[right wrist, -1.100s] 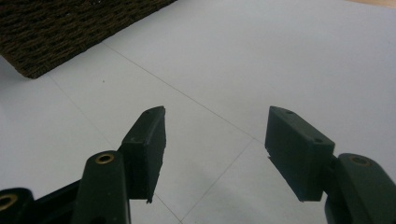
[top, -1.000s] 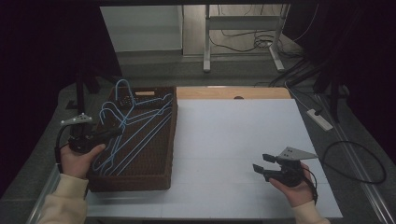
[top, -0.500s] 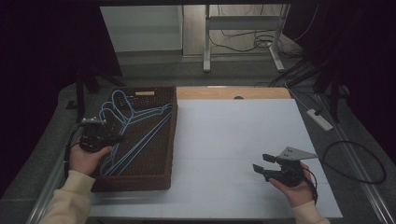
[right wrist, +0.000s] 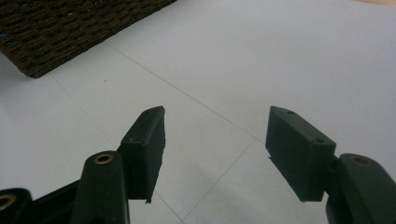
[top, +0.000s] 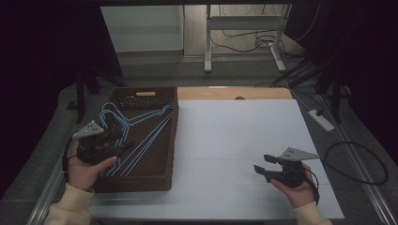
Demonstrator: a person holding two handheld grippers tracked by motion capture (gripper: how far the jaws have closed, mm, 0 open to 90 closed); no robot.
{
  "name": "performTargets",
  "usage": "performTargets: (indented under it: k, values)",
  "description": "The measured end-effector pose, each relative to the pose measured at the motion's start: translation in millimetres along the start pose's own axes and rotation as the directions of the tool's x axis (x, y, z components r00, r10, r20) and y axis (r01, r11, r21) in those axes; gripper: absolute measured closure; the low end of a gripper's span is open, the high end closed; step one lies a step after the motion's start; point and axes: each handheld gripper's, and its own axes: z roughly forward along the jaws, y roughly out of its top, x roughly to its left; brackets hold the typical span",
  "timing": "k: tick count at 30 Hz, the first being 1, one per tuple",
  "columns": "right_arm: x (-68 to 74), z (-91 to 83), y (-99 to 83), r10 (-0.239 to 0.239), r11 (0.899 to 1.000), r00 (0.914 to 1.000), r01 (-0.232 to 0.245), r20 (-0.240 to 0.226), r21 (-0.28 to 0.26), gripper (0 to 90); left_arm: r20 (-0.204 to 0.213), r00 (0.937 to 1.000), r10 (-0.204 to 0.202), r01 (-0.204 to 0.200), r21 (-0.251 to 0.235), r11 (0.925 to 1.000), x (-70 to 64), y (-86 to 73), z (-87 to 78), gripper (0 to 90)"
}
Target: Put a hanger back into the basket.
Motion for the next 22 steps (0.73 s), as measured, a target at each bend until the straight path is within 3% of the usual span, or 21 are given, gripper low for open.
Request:
performTargets:
  k: [1, 2, 6, 12, 16, 22]
  values:
    - [-0.1, -0.3, 0.1, 0.0, 1.0, 1.0, 0.0, 0.0, 0.001, 37.8, 0.016, 0.9997, 0.021, -0.02, -0.023, 0.9995, -12.7, -3.9, -2.5, 34.5]
    - [-0.1, -0.3, 0.1, 0.0, 1.0, 1.0, 0.0, 0.0, 0.001, 37.8, 0.016, 0.9997, 0.021, -0.02, -0.023, 0.9995, -12.7, -3.9, -2.5, 33.9]
    - [-1.5, -1.4, 0.5, -0.005, 1.0, 1.0, 0.005, 0.004, 0.0, 36.3, 0.055, 0.9974, 0.048, -0.044, -0.067, 0.9968, -37.3, -13.6, -2.0, 33.0]
    - [-5.1, -4.5, -0.1, -0.008, 1.0, 0.9998, 0.008, 0.016, 0.005, 35.0, 0.107, 0.9905, 0.086, -0.079, -0.069, 0.9945, -62.4, -26.5, 10.6, 32.7]
    - [-6.8, -6.4, -0.4, -0.008, 1.0, 0.9999, 0.008, 0.015, 0.0, 34.8, 0.102, 0.9888, 0.109, -0.104, -0.052, 0.9932, -70.3, -32.9, 19.4, 32.5]
    - [-7.3, -8.9, 0.2, -0.018, 1.0, 0.9998, 0.018, 0.011, -0.013, 34.2, 0.1, 0.9897, 0.102, -0.099, -0.041, 0.9943, -69.1, -36.9, 24.6, 32.3]
